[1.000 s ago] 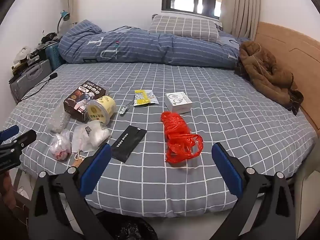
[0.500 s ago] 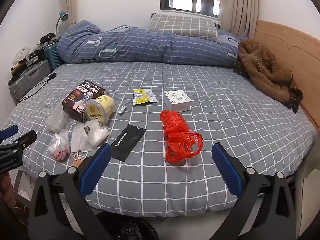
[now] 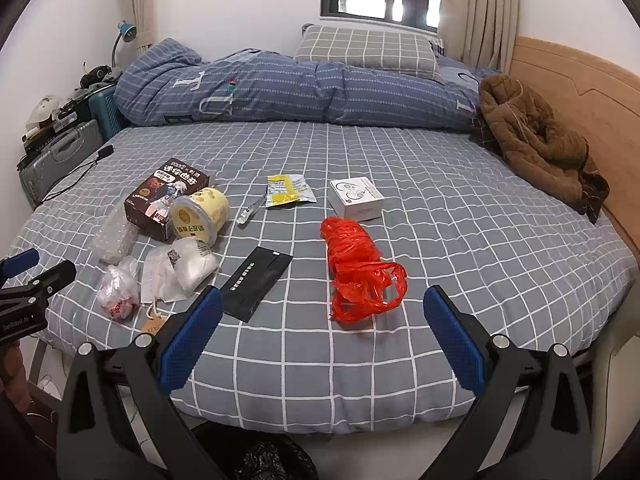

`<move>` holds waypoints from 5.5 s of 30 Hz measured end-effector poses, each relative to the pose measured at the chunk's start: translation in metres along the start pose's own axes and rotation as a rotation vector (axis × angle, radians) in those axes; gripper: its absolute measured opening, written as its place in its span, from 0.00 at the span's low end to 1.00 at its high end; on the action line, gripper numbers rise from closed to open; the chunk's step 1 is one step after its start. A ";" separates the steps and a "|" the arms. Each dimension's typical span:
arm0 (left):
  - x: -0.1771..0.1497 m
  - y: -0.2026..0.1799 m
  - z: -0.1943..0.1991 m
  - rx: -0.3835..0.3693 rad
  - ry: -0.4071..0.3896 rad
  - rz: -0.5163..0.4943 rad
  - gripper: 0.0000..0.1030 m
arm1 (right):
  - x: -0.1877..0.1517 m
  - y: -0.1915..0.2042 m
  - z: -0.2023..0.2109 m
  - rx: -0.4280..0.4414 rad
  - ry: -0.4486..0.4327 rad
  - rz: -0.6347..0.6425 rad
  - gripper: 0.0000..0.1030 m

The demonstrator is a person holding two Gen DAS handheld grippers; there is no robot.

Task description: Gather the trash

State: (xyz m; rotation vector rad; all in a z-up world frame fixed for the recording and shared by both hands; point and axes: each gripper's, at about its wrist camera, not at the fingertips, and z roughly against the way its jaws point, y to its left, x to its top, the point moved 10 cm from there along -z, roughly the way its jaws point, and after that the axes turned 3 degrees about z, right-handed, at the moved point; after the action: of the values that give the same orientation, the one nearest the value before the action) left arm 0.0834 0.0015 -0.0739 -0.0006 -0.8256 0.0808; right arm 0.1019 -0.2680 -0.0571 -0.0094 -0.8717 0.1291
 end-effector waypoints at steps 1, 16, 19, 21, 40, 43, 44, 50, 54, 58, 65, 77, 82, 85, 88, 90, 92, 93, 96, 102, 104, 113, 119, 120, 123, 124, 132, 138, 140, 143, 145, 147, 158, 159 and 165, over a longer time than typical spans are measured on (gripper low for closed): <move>0.000 0.000 0.000 0.000 -0.001 0.000 0.95 | 0.000 -0.001 0.000 0.000 0.000 -0.001 0.93; 0.000 0.000 0.001 0.003 -0.001 0.002 0.95 | 0.000 0.002 0.000 -0.003 -0.004 0.012 0.93; 0.000 0.000 0.002 0.004 -0.003 0.002 0.95 | 0.000 0.002 0.000 -0.002 -0.004 0.011 0.93; 0.000 0.000 0.003 0.007 -0.007 0.002 0.95 | 0.000 0.002 0.000 -0.004 -0.005 0.011 0.93; 0.001 0.001 0.003 0.012 -0.010 0.002 0.95 | 0.004 0.004 0.001 -0.003 -0.014 0.017 0.93; 0.001 0.001 0.004 0.012 -0.013 0.001 0.95 | 0.004 0.004 0.001 -0.004 -0.014 0.018 0.93; 0.001 0.001 0.004 0.013 -0.013 0.001 0.95 | 0.004 0.005 0.001 -0.004 -0.015 0.018 0.93; 0.001 0.001 0.004 0.012 -0.013 0.003 0.95 | 0.004 0.004 0.002 -0.003 -0.015 0.017 0.93; 0.001 0.000 0.005 0.012 -0.013 0.001 0.95 | 0.005 0.004 0.002 -0.004 -0.017 0.016 0.93; 0.001 0.000 0.006 0.013 -0.013 0.001 0.95 | 0.005 0.004 0.001 -0.004 -0.017 0.012 0.93; -0.001 0.002 0.000 0.016 0.001 0.005 0.95 | 0.006 0.003 -0.001 -0.009 -0.013 0.018 0.93; -0.012 0.008 -0.042 0.035 0.072 -0.010 0.94 | 0.000 -0.016 -0.050 -0.040 0.068 -0.011 0.92; -0.019 0.012 -0.063 0.029 0.114 -0.011 0.94 | -0.005 -0.025 -0.072 -0.043 0.107 -0.029 0.89; -0.026 0.015 -0.078 0.030 0.148 -0.008 0.94 | -0.005 -0.029 -0.088 -0.043 0.129 -0.027 0.89; -0.033 0.015 -0.091 0.022 0.181 0.002 0.92 | -0.005 -0.031 -0.104 -0.036 0.152 -0.026 0.87; -0.037 0.014 -0.097 0.018 0.197 0.006 0.91 | -0.005 -0.030 -0.113 -0.034 0.169 -0.024 0.86; -0.040 0.014 -0.103 0.015 0.212 0.007 0.88 | -0.006 -0.030 -0.125 -0.027 0.184 -0.020 0.84; -0.041 0.013 -0.105 0.013 0.217 0.006 0.86 | -0.006 -0.029 -0.130 -0.026 0.190 -0.017 0.83; -0.043 0.008 -0.112 -0.003 0.237 0.002 0.81 | -0.009 -0.030 -0.145 -0.020 0.214 -0.012 0.79; -0.051 0.003 -0.124 0.001 0.274 -0.023 0.67 | -0.014 -0.032 -0.171 -0.020 0.258 -0.009 0.67; -0.052 0.002 -0.126 0.006 0.280 -0.035 0.59 | -0.015 -0.033 -0.177 -0.018 0.270 -0.018 0.60; -0.053 0.004 -0.126 -0.010 0.281 -0.013 0.56 | -0.018 -0.033 -0.183 -0.021 0.299 -0.009 0.28; -0.047 0.004 -0.113 -0.008 0.254 -0.017 0.56 | -0.010 -0.035 -0.171 -0.021 0.266 -0.023 0.27; -0.044 0.004 -0.110 -0.008 0.247 -0.016 0.55 | -0.007 -0.035 -0.168 -0.023 0.257 -0.025 0.27; -0.038 0.003 -0.103 -0.007 0.227 -0.015 0.56 | 0.000 -0.034 -0.159 -0.021 0.233 -0.027 0.27; -0.035 0.004 -0.100 -0.006 0.219 -0.011 0.56 | 0.002 -0.033 -0.155 -0.025 0.223 -0.027 0.27; -0.016 0.003 -0.079 -0.032 0.162 0.017 0.55 | 0.016 -0.027 -0.122 -0.030 0.158 -0.012 0.27; -0.005 -0.002 -0.058 -0.047 0.121 0.019 0.55 | 0.022 -0.016 -0.090 -0.012 0.109 0.001 0.27; -0.004 -0.003 -0.050 -0.052 0.109 0.020 0.55 | 0.023 -0.012 -0.080 -0.004 0.097 0.005 0.27; -0.001 -0.005 -0.036 -0.059 0.092 0.023 0.55 | 0.025 -0.005 -0.067 0.007 0.083 0.012 0.27; -0.002 -0.006 -0.027 -0.062 0.083 0.019 0.55 | 0.025 -0.001 -0.057 0.012 0.074 0.016 0.27; -0.004 -0.006 -0.020 -0.063 0.077 0.016 0.55 | 0.024 0.003 -0.048 0.015 0.066 0.024 0.27; -0.012 -0.008 0.013 -0.060 0.072 0.024 0.55 | 0.013 0.026 0.007 0.055 0.047 0.022 0.27; -0.015 -0.007 0.016 -0.057 0.072 0.024 0.55 | 0.011 0.027 0.011 0.060 0.049 0.021 0.27; -0.030 -0.004 0.032 -0.054 0.082 0.033 0.55 | -0.009 0.035 0.033 0.071 0.062 0.026 0.27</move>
State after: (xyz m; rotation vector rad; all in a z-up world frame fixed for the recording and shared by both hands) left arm 0.0399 -0.0054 -0.0745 -0.0687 -0.7458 0.0892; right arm 0.0675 -0.2358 -0.0446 0.0416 -0.8046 0.1830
